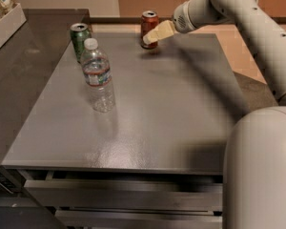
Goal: Move coke can near water bottle
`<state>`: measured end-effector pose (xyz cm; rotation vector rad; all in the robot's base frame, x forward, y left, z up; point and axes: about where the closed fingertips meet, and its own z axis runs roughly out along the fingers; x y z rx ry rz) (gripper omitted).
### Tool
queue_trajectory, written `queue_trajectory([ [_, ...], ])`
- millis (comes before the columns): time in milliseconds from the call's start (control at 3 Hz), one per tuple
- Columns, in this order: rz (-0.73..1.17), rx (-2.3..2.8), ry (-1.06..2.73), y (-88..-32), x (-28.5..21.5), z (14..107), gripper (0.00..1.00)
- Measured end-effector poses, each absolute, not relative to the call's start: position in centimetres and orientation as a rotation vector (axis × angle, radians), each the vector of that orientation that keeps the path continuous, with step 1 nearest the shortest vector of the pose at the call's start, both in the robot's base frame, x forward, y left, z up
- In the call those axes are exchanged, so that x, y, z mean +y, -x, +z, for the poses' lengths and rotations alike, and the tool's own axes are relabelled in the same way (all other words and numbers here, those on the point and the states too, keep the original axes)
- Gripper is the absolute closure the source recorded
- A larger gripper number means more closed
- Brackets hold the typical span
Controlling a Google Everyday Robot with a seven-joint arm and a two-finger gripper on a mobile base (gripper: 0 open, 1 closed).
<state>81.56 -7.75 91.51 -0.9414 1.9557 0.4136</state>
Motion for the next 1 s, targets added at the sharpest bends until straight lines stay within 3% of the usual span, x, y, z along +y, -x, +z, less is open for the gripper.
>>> queue_trajectory([
  [1000,0.446,1.952,0.965,-84.3,-5.4,90.7,0.0],
])
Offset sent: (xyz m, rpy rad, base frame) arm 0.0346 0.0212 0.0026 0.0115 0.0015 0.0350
